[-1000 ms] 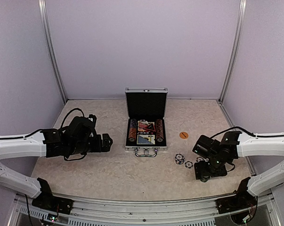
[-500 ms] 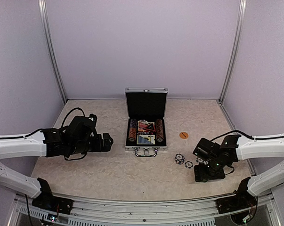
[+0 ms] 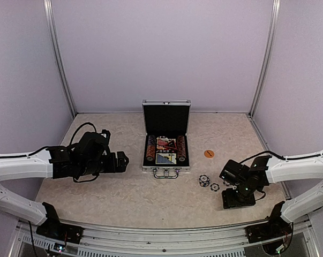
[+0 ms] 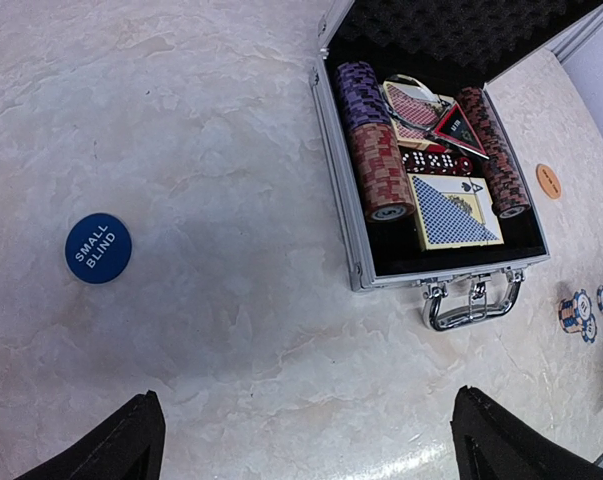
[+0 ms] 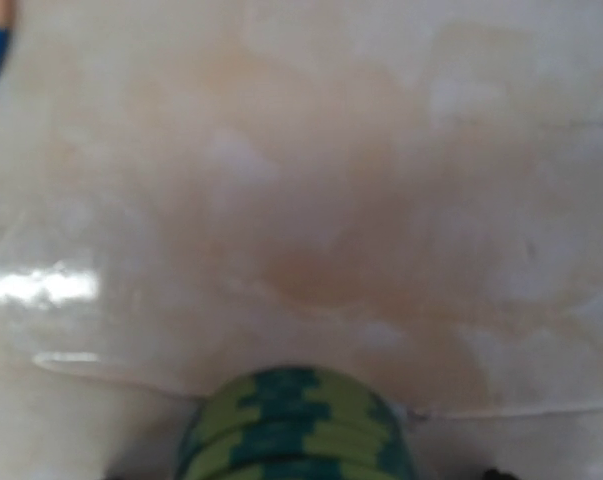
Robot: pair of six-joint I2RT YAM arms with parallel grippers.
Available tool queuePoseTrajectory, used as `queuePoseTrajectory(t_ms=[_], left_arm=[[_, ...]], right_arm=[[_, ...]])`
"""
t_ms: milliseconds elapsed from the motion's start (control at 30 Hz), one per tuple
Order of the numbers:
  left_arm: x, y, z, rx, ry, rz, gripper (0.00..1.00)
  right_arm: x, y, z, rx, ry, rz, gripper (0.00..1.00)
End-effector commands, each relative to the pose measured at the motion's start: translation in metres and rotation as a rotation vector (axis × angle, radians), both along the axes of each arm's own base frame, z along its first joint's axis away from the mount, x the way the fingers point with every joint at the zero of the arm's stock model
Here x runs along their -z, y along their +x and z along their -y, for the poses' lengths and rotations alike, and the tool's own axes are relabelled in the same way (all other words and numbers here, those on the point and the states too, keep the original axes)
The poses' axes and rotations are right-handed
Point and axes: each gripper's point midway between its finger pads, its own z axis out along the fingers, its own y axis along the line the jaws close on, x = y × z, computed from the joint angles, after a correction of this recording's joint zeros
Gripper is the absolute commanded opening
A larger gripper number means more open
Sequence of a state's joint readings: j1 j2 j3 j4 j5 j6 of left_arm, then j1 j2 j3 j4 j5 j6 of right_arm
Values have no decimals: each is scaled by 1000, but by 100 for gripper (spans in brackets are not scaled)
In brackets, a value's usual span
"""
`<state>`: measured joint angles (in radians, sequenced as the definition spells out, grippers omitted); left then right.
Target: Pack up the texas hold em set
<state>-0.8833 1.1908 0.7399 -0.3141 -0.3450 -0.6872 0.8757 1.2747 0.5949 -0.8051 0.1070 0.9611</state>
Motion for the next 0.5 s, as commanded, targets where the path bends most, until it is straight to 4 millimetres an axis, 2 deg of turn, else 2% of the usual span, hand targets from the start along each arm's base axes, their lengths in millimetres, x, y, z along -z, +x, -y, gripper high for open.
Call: queuePoseTrajectory(t_ms=[0,467], left_arm=[[-3,2,3,1,-4,16,99],[-2,2,2,-2,-2,16,99]], right_arm=[[5,1,2,11,-2,-7,76],[11,-4,2,37,22,-15,65]])
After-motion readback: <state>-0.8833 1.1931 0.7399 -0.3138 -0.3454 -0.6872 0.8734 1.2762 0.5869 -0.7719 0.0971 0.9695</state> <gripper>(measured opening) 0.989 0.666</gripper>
